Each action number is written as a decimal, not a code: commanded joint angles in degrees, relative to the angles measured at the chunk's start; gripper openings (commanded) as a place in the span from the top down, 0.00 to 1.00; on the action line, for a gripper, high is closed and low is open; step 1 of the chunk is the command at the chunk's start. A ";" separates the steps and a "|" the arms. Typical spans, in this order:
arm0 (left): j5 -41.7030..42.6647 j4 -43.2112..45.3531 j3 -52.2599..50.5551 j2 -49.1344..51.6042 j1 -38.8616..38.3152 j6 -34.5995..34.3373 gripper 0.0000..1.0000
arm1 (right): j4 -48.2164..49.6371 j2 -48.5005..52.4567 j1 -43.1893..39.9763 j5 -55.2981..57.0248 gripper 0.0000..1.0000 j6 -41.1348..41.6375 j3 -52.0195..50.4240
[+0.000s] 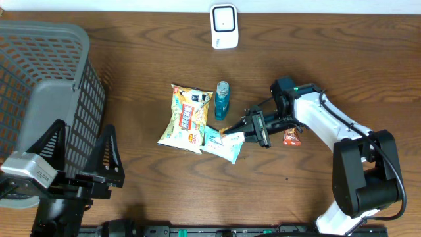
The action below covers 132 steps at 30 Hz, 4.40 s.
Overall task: Scan the item barcode
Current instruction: 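Lift the small package with the right gripper and raise it, then move the small package to the scanner face with the right gripper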
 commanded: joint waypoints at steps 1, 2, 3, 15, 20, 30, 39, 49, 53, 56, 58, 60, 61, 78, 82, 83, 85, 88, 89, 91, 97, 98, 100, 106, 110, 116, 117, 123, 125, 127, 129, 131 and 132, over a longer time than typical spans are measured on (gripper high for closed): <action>0.76 0.00 -0.13 -0.44 -0.24 -0.26 0.10 | 0.02 -1.20 -0.35 -3.72 0.99 6.47 0.83; 0.74 -0.07 -0.13 -0.44 -0.24 -0.26 0.10 | 0.15 -1.20 -0.35 -3.41 0.99 6.78 0.83; 0.76 -0.11 -0.13 -0.44 -0.24 -0.26 0.10 | 0.74 -1.20 -0.35 -2.95 0.99 6.73 0.83; 0.74 -0.37 -0.13 -0.44 -0.24 -0.26 0.10 | -4.24 -4.66 -0.15 -4.79 0.99 -28.92 0.87; 0.76 -0.83 -0.31 -0.44 -0.24 -0.26 0.10 | -19.93 -10.40 -2.01 -4.68 0.99 -49.37 0.87; 0.79 -0.79 -0.98 -0.44 -0.24 -0.31 0.10 | -9.62 -14.75 -2.36 -4.70 0.99 -78.66 0.85; 0.76 -0.81 -0.98 -0.44 -0.24 -0.28 0.10 | -0.48 -14.82 -0.57 -4.76 0.99 -89.20 0.90; 0.74 -0.90 -2.54 -0.44 -0.24 -0.28 0.10 | 12.00 -16.59 3.98 -4.79 0.99 -90.18 1.25; 0.74 -0.04 -3.82 -0.44 -0.24 -0.28 0.10 | 22.16 -18.05 3.96 -4.76 0.99 -77.99 1.25; 0.74 0.13 -3.98 -0.44 -0.24 -0.28 0.10 | 32.98 -18.36 3.82 -4.72 0.99 -56.94 1.25; 0.74 0.13 -3.98 -0.44 -0.24 -0.28 0.10 | 41.40 -18.36 3.74 -4.68 0.99 -37.53 1.25; 0.74 0.13 -3.98 -0.44 -0.24 -0.28 0.10 | 47.93 -18.36 3.74 -4.28 0.99 -18.12 1.25; 0.74 0.13 -3.98 -0.44 -0.24 -0.26 0.10 | 50.64 -18.36 3.76 -3.72 0.99 -9.64 1.25; 0.74 0.11 -3.98 -0.44 -0.22 -0.26 0.10 | 87.56 -18.36 9.64 -3.61 0.99 -60.37 1.25; 0.74 0.09 -3.98 -0.44 -0.04 -0.26 0.10 | 97.37 -18.36 9.66 -4.59 0.99 -62.73 1.25; 0.74 0.09 -3.98 -0.44 0.20 -0.26 0.10 | 98.71 -18.36 9.64 -4.59 0.99 -62.69 1.25; 0.72 0.09 -3.98 -0.44 0.87 -0.24 0.10 | 100.37 -18.36 9.64 -4.59 0.99 -60.39 1.25; 0.70 0.09 -3.98 -0.44 1.40 -0.24 0.10 | 100.54 -18.49 9.55 -4.59 0.99 -53.27 1.25; 0.70 0.09 -3.98 -0.42 1.40 -0.22 0.10 | 100.54 -18.60 9.35 -4.59 0.99 -49.66 1.25; 0.70 0.07 -3.98 -0.42 1.40 -0.24 0.10 | 100.52 -18.86 8.33 -4.61 0.99 -43.89 1.25; 0.70 0.13 -5.33 -0.37 1.44 -0.24 0.10 | 100.50 -19.71 2.69 -4.63 0.99 -32.11 1.11; 0.50 0.35 -5.84 -0.37 1.44 -0.24 0.10 | 100.45 -19.85 1.81 -4.63 0.99 -30.80 1.01; -0.33 0.92 -6.78 -0.37 1.44 -0.26 0.10 | 100.45 -19.93 0.46 -4.63 0.99 -29.11 0.39; -2.36 1.46 -7.67 -0.37 1.44 -0.26 0.10 | 100.52 -20.20 -0.94 -4.61 0.99 -28.85 -5.53; -2.36 1.44 -7.69 -0.37 1.44 -0.26 0.10 | 101.11 -21.86 -0.94 -4.61 0.99 -28.89 -7.39; -2.58 1.46 -7.74 -0.33 1.44 -0.26 0.10 | 102.60 -25.83 -1.81 -4.63 0.99 -27.50 -7.63; -2.82 1.53 -7.74 -0.33 1.44 -0.26 0.10 | 102.62 -26.40 -2.38 -4.63 0.99 -26.49 -7.80; -6.12 2.03 -7.74 -0.33 1.44 -0.26 0.10 | 102.66 -28.96 -4.42 -4.61 0.99 -16.72 -8.26; -8.68 2.36 -7.74 -0.33 1.44 -0.26 0.09 | 102.66 -29.86 -4.44 -4.63 0.99 -13.88 -8.26; -10.67 3.08 -7.72 -0.31 1.44 -0.26 0.09 | 102.66 -30.88 -4.63 -4.61 0.99 -12.74 -8.26; -11.93 4.09 -7.74 -0.31 1.44 -0.26 0.10 | 102.68 -32.02 -5.35 -4.61 0.99 -10.82 -8.26; -12.02 5.09 -7.72 -0.28 1.44 -0.28 0.10 | 102.66 -33.31 -6.32 -4.61 0.99 -5.90 -8.26; -12.02 5.57 -7.72 -0.26 1.44 -0.26 0.10 | 102.66 -34.03 -6.91 -4.61 0.99 -1.53 -8.26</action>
